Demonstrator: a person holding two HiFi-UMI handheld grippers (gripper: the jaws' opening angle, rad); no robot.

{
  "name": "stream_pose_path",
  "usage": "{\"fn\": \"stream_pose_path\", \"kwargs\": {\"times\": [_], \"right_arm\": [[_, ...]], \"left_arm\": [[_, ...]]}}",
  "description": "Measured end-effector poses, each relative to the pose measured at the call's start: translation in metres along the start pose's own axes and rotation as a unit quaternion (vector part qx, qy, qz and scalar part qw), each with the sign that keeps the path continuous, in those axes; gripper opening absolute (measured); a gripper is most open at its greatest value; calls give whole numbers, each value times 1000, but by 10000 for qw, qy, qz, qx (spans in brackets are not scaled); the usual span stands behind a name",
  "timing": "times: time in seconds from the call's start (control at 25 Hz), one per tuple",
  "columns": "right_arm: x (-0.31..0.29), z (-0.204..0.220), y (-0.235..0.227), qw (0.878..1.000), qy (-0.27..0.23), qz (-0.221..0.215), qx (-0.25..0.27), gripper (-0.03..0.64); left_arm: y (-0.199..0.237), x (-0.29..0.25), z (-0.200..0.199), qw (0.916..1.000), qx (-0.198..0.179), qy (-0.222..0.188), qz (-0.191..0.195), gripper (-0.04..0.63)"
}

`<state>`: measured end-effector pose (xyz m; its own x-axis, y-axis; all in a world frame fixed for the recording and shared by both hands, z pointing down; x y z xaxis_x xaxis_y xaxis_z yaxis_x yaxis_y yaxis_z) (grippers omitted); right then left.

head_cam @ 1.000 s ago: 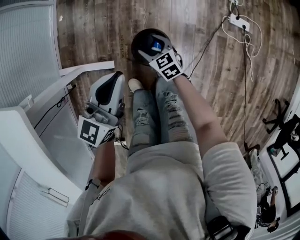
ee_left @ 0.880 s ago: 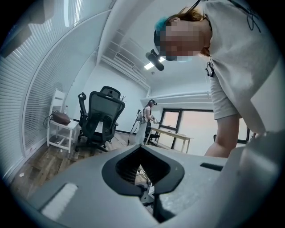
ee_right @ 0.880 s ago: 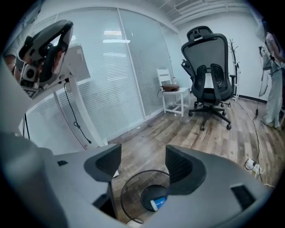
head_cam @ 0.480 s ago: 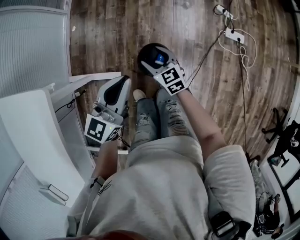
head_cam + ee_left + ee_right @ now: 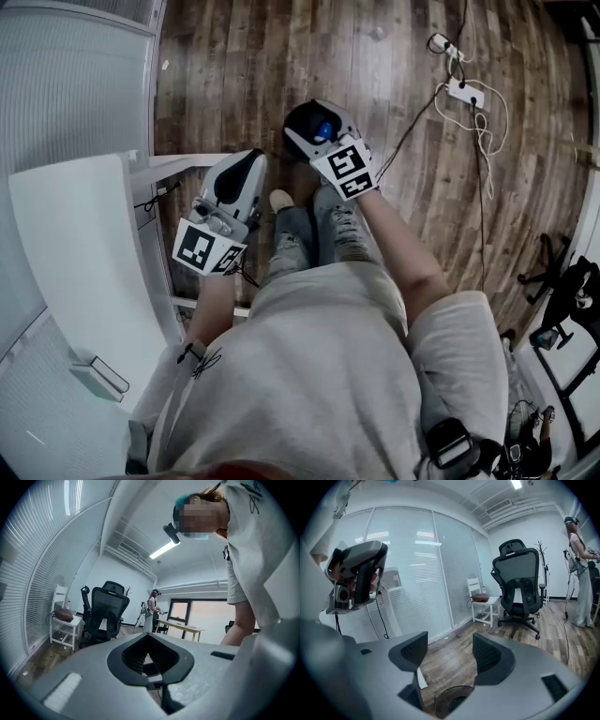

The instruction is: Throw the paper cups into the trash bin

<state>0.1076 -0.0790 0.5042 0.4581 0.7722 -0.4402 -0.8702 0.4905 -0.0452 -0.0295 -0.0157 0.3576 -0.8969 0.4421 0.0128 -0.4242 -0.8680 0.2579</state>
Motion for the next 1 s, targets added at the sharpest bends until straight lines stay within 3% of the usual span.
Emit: {"fn": "stream_pose_path", "kwargs": {"times": [1.0], "right_arm": [[105,-131,9,9900,-1381,-201,208,295]], "left_arm": [[-34,4,-70,9985,-501,-215,-9,-6]]}}
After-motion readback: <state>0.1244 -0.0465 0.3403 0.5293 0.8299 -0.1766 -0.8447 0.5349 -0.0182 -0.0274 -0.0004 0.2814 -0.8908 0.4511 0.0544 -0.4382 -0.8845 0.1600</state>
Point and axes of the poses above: the fingertips, and each gripper's own axes: x backward along the fingers, y to its left, z out of its underside, the point moved 6 cm from there along x, backward along the fingers, and after that the axes turned 15 degrees about z, right-handed, at the moved point
